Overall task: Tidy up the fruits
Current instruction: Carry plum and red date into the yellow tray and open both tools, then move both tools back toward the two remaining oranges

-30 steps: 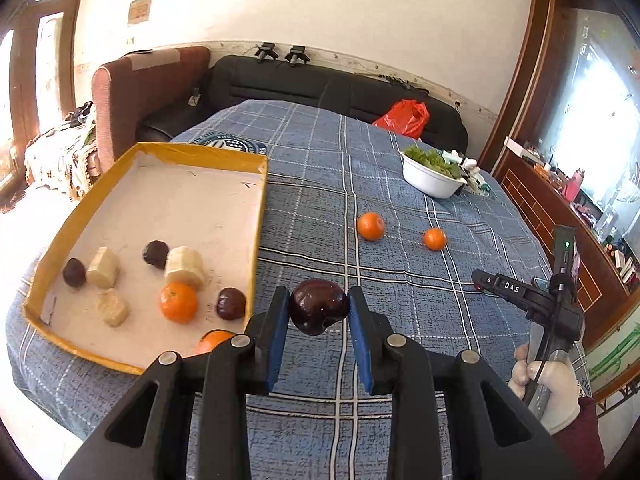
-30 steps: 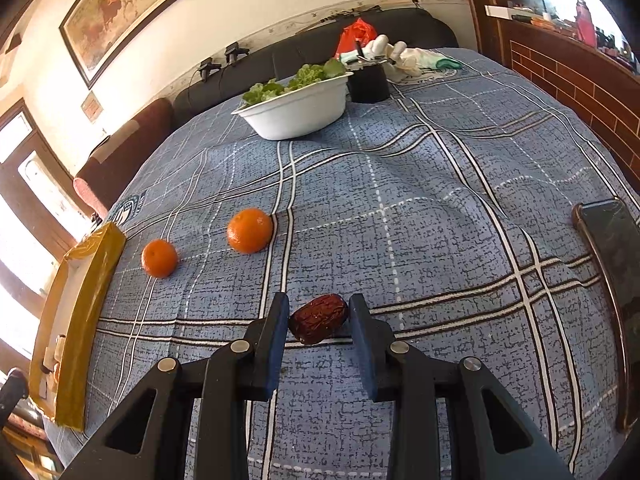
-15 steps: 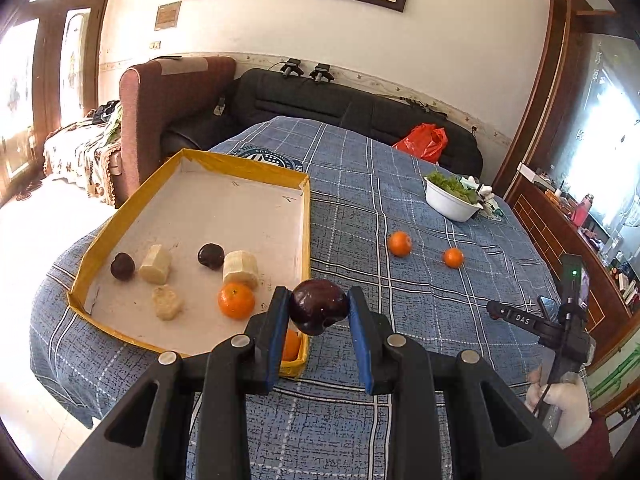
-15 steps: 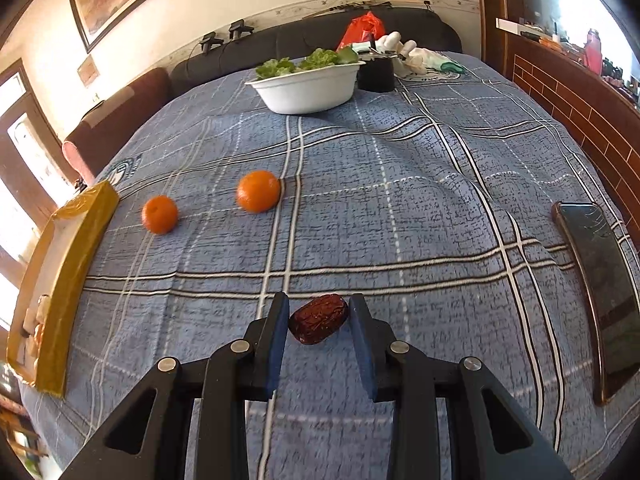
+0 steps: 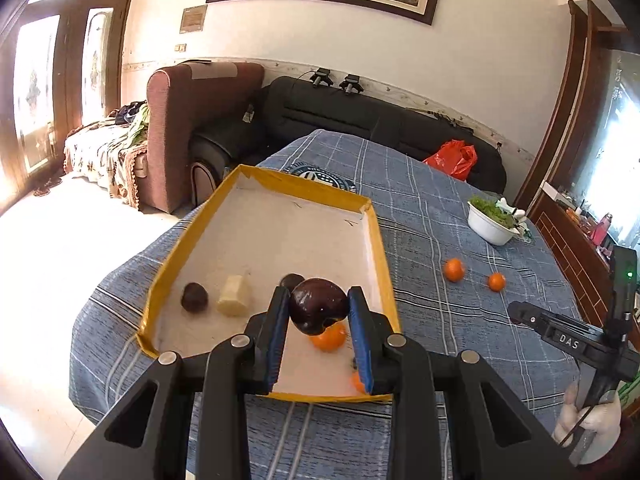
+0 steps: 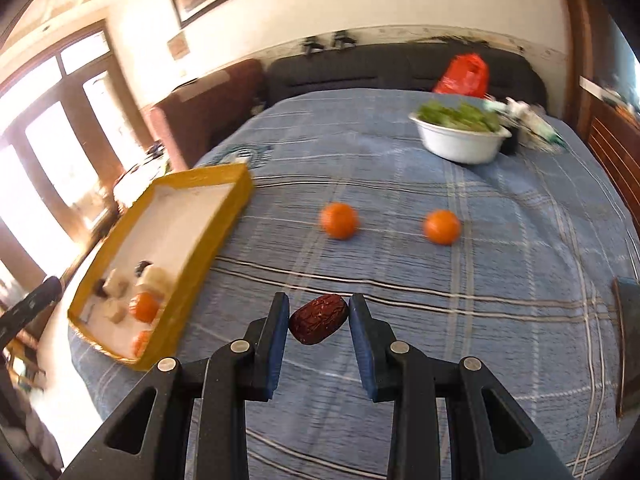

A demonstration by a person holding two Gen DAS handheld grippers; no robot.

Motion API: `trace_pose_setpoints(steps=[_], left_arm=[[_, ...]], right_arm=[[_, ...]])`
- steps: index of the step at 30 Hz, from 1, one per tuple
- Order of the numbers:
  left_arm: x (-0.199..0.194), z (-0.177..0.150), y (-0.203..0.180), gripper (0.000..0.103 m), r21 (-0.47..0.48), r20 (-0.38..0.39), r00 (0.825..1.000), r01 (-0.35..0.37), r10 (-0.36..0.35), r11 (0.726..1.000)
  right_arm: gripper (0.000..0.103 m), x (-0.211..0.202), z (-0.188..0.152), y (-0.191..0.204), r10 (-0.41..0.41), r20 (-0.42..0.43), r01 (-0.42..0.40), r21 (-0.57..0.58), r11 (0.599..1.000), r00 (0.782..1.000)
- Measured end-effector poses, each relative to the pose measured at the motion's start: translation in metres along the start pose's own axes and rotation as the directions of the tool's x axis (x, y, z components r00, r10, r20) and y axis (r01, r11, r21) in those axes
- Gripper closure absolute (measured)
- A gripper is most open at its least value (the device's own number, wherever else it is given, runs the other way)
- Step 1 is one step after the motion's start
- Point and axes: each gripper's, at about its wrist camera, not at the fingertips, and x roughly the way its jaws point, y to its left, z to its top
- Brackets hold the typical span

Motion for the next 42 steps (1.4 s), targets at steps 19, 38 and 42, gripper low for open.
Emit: trace_pose_setpoints(steps=[19,38,42], left_arm=[[0.14,0.078,0.04,0.074,0.077,-0.187,0.978,-0.075,0.088,0.994],[0.138,0.08,0.055,0.028,-0.039,-0.208,0.978,-0.04,0.031,0.998],[0.103,0.078,0.046,0.023,-0.035,-0.141,0.99,-0.03,0.025,0.999]], right_arm=[[0.068,0.116,0.05,0.152,0.156,-0.192,-0.196,-0.215,0.957,0.969],[0.061,0.146,0.046,0.165,0.152,-0.209,-0.195,-0.208,0.958,0.966],[0.049,0.121,0.045,0.162,0.143,-0.148,-0.175,-0.231,0.957,0.979]])
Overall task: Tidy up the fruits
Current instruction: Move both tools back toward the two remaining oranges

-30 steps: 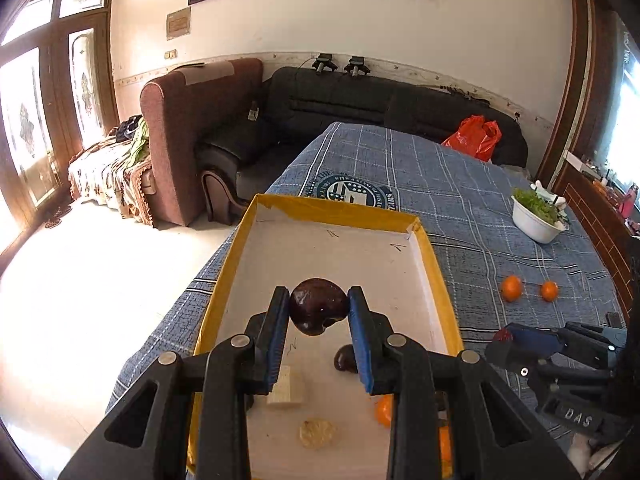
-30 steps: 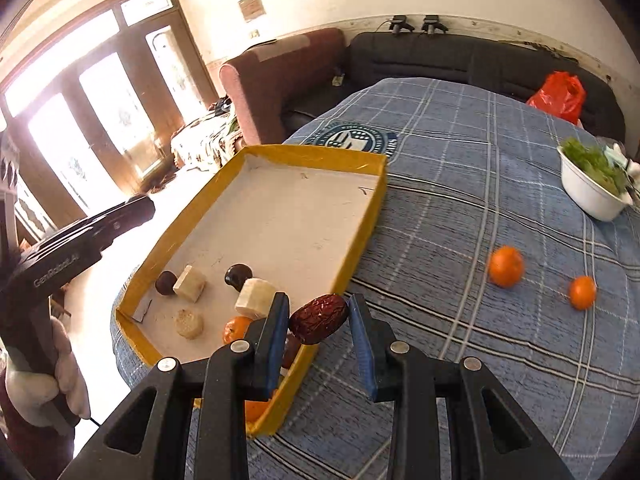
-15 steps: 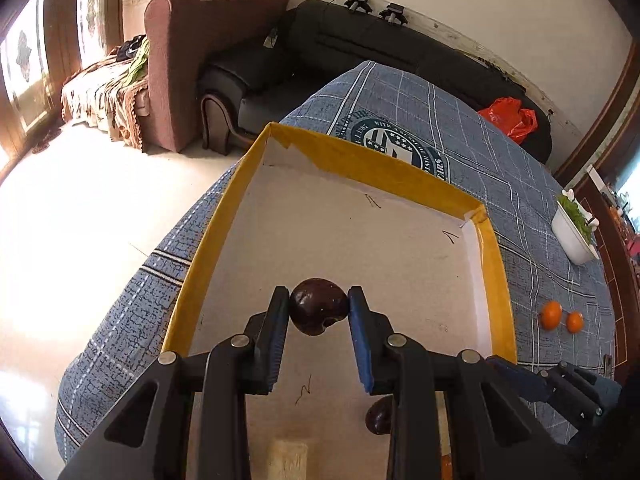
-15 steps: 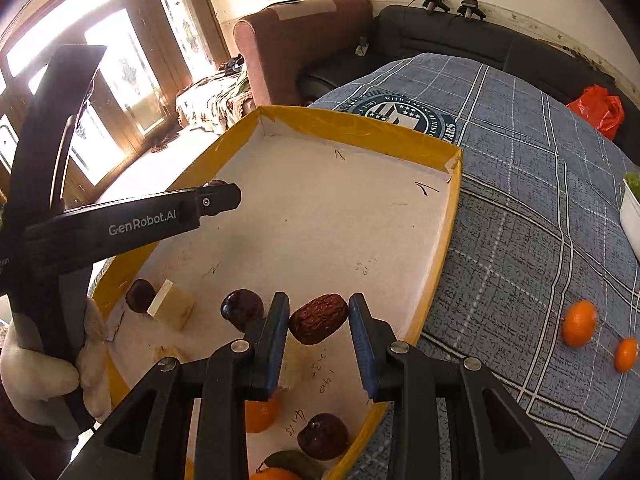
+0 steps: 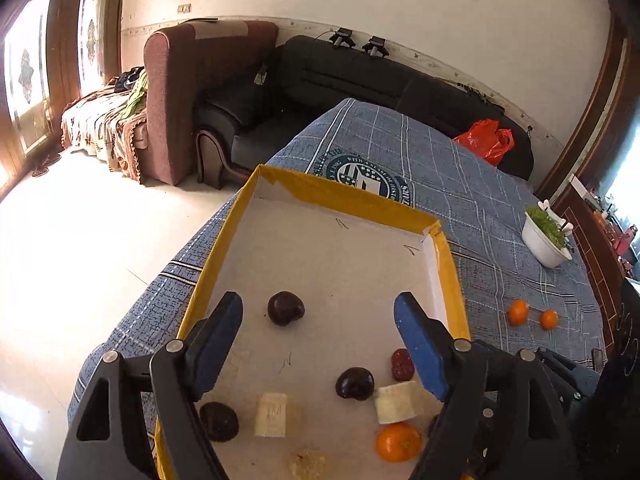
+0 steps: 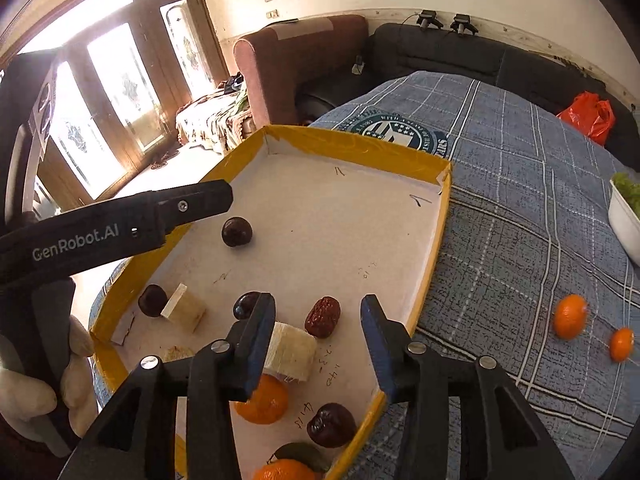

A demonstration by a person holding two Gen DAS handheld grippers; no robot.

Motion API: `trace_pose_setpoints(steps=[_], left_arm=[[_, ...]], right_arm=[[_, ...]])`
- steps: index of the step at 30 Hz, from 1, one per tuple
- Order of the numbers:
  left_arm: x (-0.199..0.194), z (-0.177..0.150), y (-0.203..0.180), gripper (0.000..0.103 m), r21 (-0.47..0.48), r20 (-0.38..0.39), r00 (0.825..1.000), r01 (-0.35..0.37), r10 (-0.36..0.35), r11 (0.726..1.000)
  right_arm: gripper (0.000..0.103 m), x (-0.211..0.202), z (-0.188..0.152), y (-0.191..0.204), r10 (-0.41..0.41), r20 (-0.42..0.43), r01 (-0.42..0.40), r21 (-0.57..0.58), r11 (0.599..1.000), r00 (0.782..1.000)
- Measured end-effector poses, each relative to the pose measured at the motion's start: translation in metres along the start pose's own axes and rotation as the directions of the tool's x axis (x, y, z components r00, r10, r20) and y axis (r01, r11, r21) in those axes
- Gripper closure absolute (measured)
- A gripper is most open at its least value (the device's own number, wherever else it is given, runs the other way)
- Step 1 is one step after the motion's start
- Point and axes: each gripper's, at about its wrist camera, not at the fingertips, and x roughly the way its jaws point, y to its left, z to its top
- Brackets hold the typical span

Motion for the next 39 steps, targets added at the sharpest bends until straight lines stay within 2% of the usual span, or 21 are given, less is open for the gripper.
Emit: trace_pose_setpoints(steps=[3,6,9,13,18,23,31,39], left_arm=[[-0.026,-0.008,-0.008,0.018,-0.005,0.046,0.999,0.028,-0.028,1.0],[-0.048,-0.021,-0.022,0.016,0.011,0.091,0.996,0.024,-0.025,1.0],[-0.064,-0.038,-0.041,0.016,0.043,0.12,0.993,0.004,-0.009,0.999],[-0.08,-0.068,-0.078,0.016,0.115,0.158,0.987,-0.06,0.042,0.992],[-0.091,-0.098,-0.114,0.016,0.176,0.176,0.983,-0.076,0.045,0.981],[-0.095,-0.113,-0.142,0.015,0.217,0.165,0.986,-0.068,0.032,0.974],[-0.098,-0.119,-0.172,0.015,0.282,0.164,0.986,-0.06,0.014,0.957],[-0.076,-0.121,-0.182,0.015,0.308,0.114,0.993,-0.025,-0.01,0.951]], right_arm=[[0.046,-0.021,-0.007,-0.004,-0.018,0.037,0.019,-0.005,1.0,0.999],[0.043,-0.042,-0.017,-0.012,-0.044,0.063,0.044,-0.003,0.999,0.997],[0.039,-0.059,-0.032,-0.025,-0.063,0.074,0.062,0.023,0.998,0.995],[0.039,-0.079,-0.057,-0.047,-0.084,0.075,0.078,0.078,0.994,0.994],[0.038,-0.107,-0.093,-0.081,-0.116,0.08,0.101,0.177,0.979,0.99],[0.037,-0.129,-0.12,-0.122,-0.09,0.084,0.058,0.324,0.944,0.992],[0.035,-0.152,-0.145,-0.16,-0.101,0.091,0.053,0.42,0.906,0.991],[0.035,-0.144,-0.158,-0.188,-0.093,0.076,0.045,0.479,0.877,0.993]])
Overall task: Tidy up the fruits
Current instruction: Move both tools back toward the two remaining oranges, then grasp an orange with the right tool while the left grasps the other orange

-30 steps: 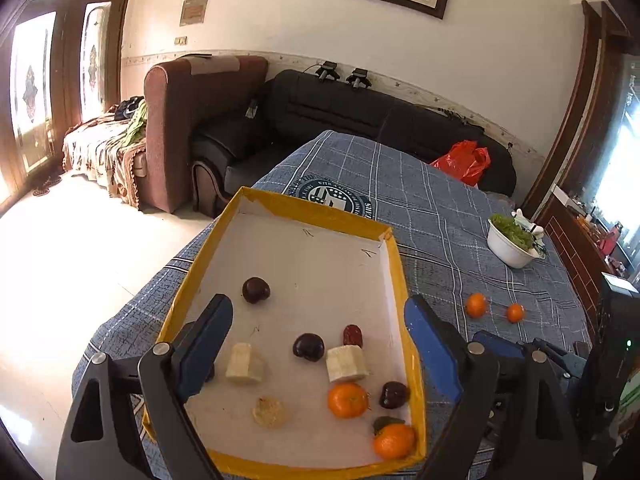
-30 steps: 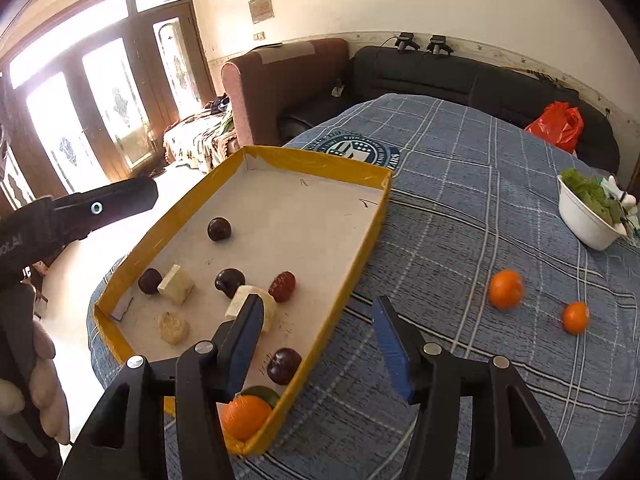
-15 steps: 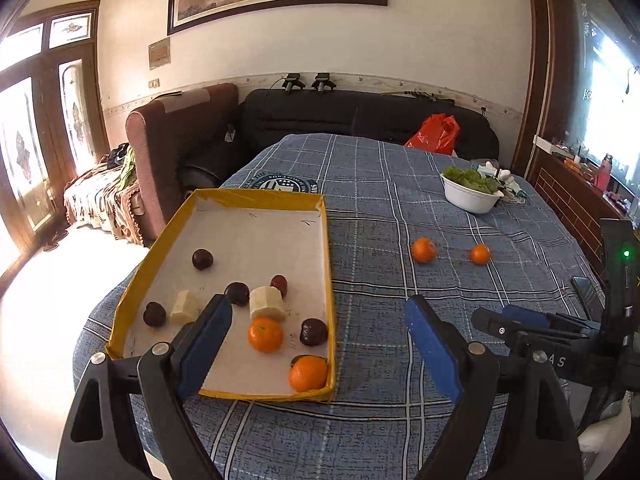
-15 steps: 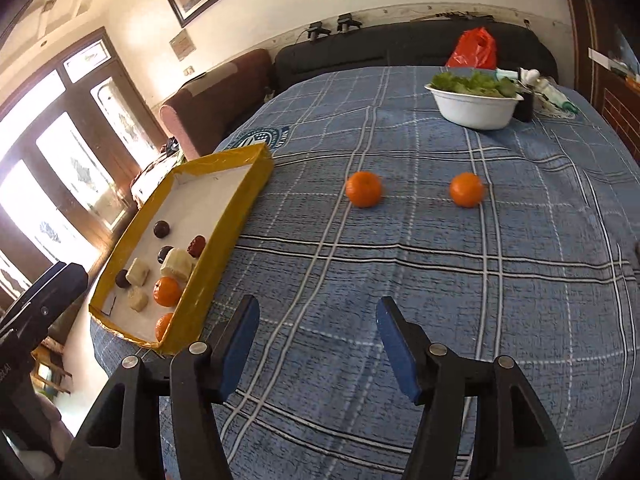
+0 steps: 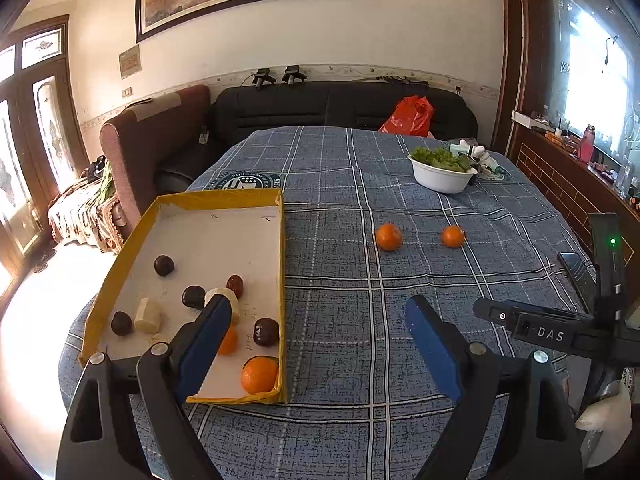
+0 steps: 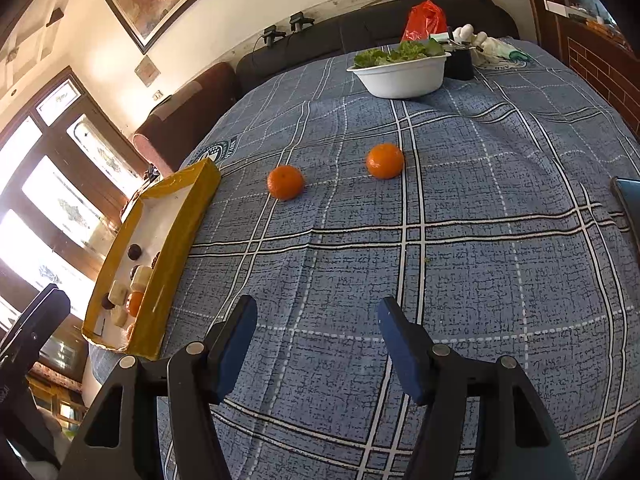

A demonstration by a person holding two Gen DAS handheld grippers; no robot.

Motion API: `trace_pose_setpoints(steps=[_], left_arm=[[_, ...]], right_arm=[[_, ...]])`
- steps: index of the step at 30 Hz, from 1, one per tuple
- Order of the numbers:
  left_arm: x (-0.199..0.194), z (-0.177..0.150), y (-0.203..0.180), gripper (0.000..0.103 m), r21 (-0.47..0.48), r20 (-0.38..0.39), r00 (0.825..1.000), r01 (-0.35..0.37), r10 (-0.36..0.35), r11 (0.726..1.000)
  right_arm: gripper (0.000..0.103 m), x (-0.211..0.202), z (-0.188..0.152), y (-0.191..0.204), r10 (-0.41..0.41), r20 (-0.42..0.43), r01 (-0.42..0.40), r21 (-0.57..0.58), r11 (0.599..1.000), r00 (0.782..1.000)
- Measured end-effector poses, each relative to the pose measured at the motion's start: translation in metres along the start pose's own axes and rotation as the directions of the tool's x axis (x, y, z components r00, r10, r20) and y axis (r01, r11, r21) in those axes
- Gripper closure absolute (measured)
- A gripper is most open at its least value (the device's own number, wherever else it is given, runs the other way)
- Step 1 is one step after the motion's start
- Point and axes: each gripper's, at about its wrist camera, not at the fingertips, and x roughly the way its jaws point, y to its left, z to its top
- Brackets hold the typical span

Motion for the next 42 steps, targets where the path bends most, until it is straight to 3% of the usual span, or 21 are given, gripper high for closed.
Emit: trace_pose_setpoints(steps=[8,17,23,29,31,33,42], left_arm=[[0.036,-0.008,-0.004,0.015,-0.034,-0.063,0.995,0.073,-0.075,0.997],[0.077,-0.012,-0.035,0.015,-0.007,-0.133,0.977,0.166,-0.165,0.986],[0.1,-0.015,-0.054,0.015,0.026,-0.185,0.963,0.203,-0.195,0.979],[0.12,-0.015,-0.059,0.015,0.02,-0.23,0.954,0.203,-0.193,0.979],[0.126,-0.017,-0.061,0.015,0.02,-0.254,0.949,0.198,-0.187,0.98],[0.132,-0.019,-0.063,0.015,0.022,-0.276,0.946,0.185,-0.172,0.982],[0.146,-0.024,-0.065,0.013,0.036,-0.347,0.931,0.132,-0.111,0.991]], right_arm=[[0.035,0.013,0.014,-0.029,-0.025,0.0,0.024,0.061,0.998,1.0],[0.033,0.034,0.072,-0.052,-0.055,0.054,0.049,0.099,0.994,0.997],[0.033,0.071,0.103,-0.049,-0.118,0.043,0.115,0.079,0.99,0.992],[0.034,0.095,0.109,-0.036,-0.187,0.036,0.188,-0.016,0.982,0.982],[0.041,0.101,0.106,-0.033,-0.211,0.04,0.213,-0.054,0.976,0.977],[0.063,0.101,0.105,-0.028,-0.205,0.046,0.209,-0.079,0.975,0.978],[0.064,0.09,0.098,-0.028,-0.181,0.05,0.185,-0.079,0.98,0.982]])
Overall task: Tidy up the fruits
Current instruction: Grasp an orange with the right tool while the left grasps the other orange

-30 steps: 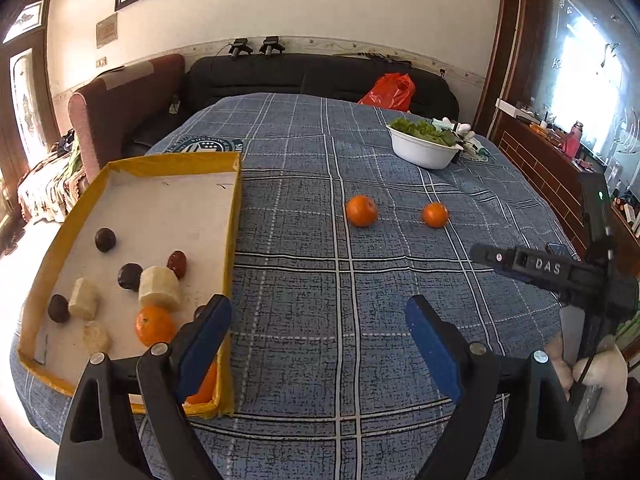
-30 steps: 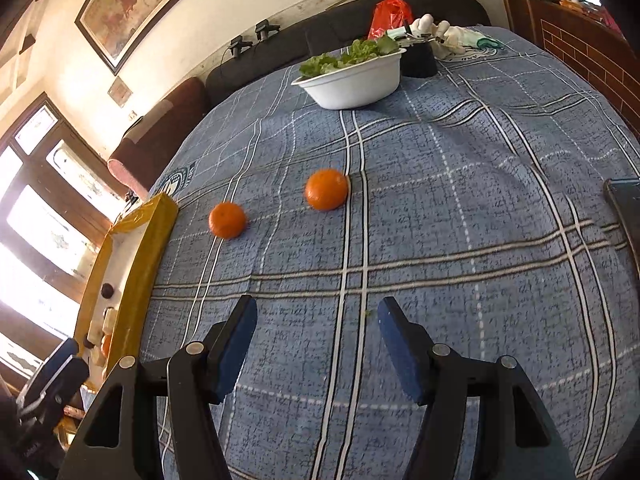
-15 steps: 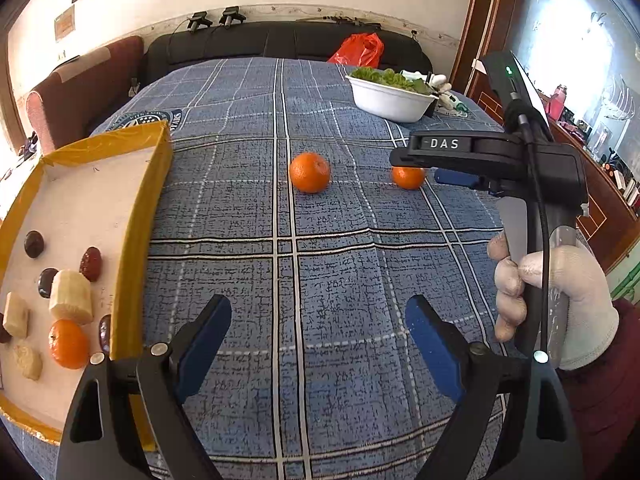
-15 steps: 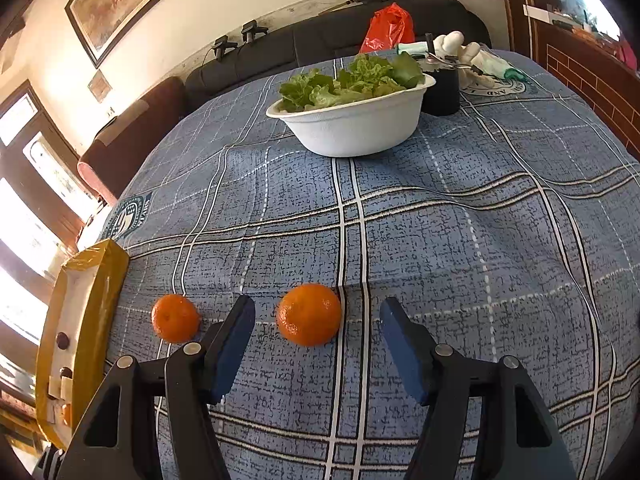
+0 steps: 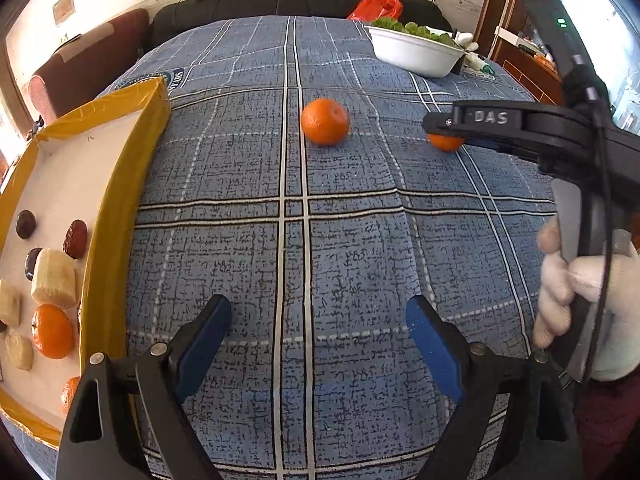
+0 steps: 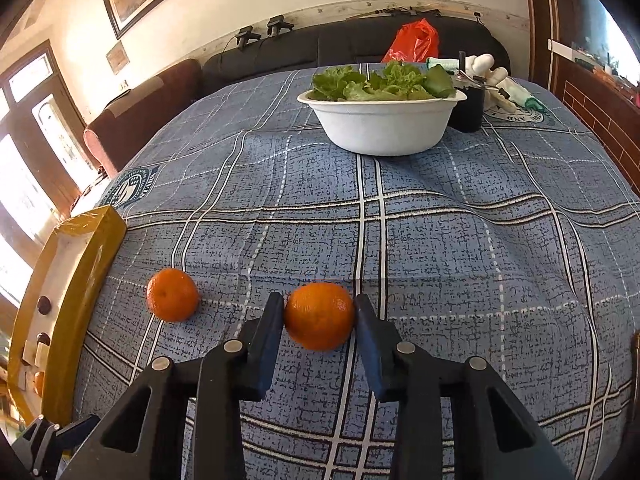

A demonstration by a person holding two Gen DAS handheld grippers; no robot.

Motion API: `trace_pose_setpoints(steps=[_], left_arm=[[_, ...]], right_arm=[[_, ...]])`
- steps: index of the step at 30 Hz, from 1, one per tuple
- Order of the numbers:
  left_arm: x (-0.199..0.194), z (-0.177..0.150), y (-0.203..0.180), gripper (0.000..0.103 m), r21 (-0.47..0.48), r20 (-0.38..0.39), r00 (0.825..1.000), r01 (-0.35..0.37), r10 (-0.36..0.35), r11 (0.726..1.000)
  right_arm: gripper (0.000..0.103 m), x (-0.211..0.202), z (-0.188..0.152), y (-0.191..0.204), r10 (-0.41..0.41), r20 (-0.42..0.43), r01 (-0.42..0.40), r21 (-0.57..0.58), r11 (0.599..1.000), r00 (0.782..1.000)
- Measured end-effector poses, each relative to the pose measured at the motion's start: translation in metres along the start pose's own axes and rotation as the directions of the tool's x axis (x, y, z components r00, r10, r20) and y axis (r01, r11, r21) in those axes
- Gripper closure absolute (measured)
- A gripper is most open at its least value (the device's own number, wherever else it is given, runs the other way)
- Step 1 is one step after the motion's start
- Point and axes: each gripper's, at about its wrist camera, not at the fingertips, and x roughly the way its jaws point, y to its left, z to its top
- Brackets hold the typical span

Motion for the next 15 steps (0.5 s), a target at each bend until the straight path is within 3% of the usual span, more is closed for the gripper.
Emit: trace_pose_setpoints(steps=[4,11,15], left_arm=[[0.005,-0.002,-0.007,0.0,0.038,-0.029,0.999,-0.034,0.035,0.999],[0.005,-0.004,-0.006,0.0,0.042,-0.036,0.999,-0.025,0.026,0.999],[0.005,-0.002,-0.006,0.0,0.059,-0.079,0.997,-0.013,0.018,0.998]], right_arm=[[0.064,-0.012,-0.007,-0.006,0.034,-0.001,-0.034,0.032,0.999,0.999],[0.064,-0.025,-0.021,-0.022,0.053,0.002,-0.053,0.067,0.996,0.999],[0.064,-0.029,-0.02,-0.024,0.074,0.016,-0.075,0.08,0.994,0.997]])
